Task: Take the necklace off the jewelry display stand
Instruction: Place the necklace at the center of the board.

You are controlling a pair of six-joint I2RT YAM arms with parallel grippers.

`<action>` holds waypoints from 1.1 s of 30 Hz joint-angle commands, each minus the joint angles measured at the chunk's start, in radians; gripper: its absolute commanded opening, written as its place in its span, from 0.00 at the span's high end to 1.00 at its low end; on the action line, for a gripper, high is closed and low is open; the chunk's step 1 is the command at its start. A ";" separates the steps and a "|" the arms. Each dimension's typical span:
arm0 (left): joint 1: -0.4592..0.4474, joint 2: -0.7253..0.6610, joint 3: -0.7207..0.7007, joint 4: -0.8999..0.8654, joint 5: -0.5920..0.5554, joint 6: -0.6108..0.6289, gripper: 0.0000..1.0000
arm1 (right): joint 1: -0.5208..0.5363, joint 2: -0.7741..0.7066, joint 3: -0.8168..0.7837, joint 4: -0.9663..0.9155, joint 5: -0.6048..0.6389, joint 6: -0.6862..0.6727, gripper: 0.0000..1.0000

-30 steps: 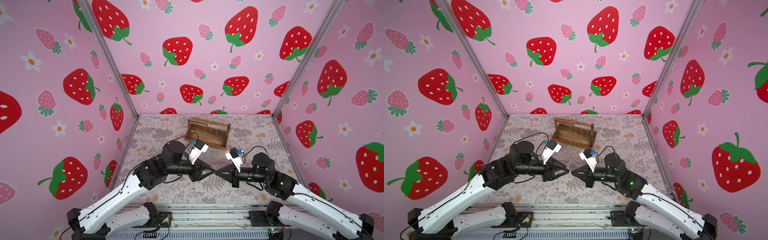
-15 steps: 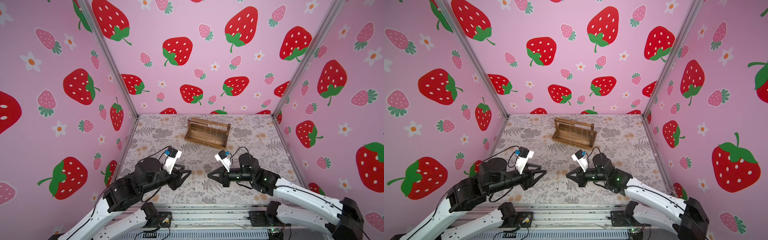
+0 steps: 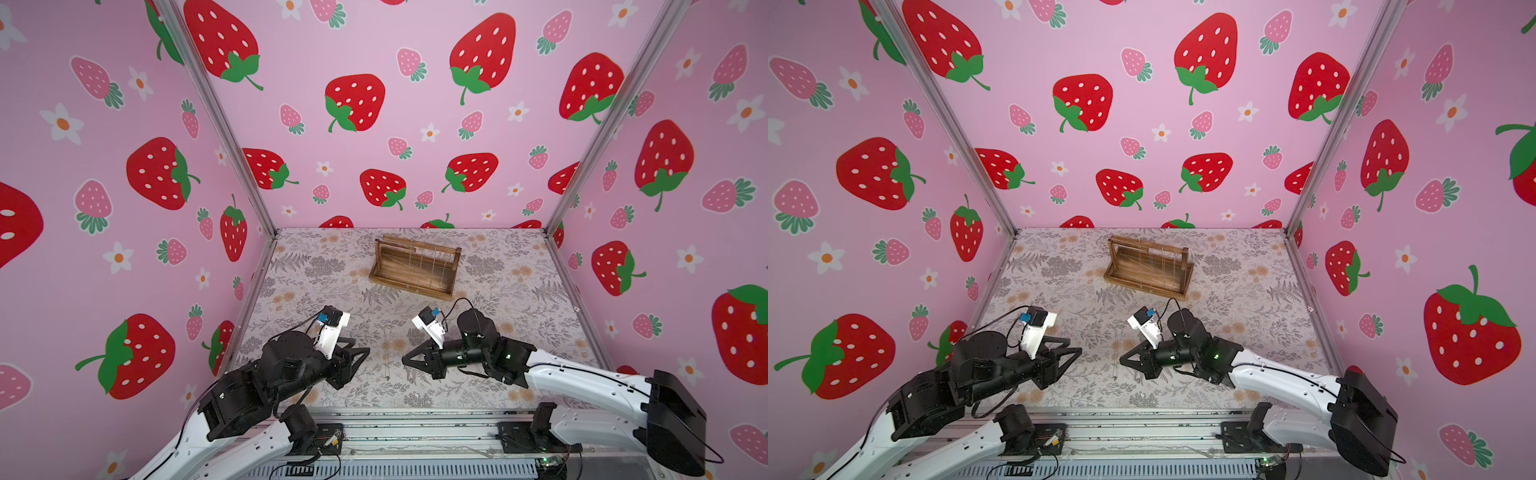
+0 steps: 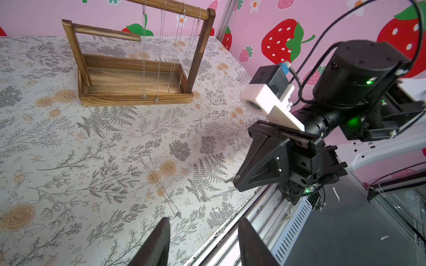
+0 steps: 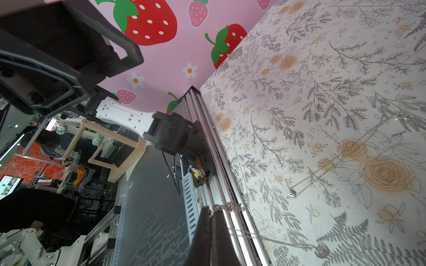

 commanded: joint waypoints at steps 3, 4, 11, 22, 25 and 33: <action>-0.003 0.000 0.001 -0.020 -0.012 0.006 0.51 | 0.012 0.026 0.023 0.041 -0.004 0.002 1.00; -0.002 0.000 0.002 -0.020 -0.012 0.007 0.51 | 0.013 0.031 0.022 0.051 -0.008 0.005 1.00; -0.003 0.003 0.006 -0.025 -0.016 0.014 0.51 | 0.021 0.038 0.027 0.042 -0.002 -0.011 1.00; -0.003 0.010 -0.001 -0.031 -0.028 0.022 0.51 | 0.034 0.054 0.028 0.093 -0.039 -0.016 1.00; -0.004 0.009 -0.002 -0.030 -0.029 0.023 0.51 | 0.035 0.056 0.029 0.098 -0.042 -0.017 1.00; -0.004 0.002 -0.014 -0.032 -0.029 0.020 0.51 | 0.038 0.071 0.024 0.106 -0.019 -0.021 1.00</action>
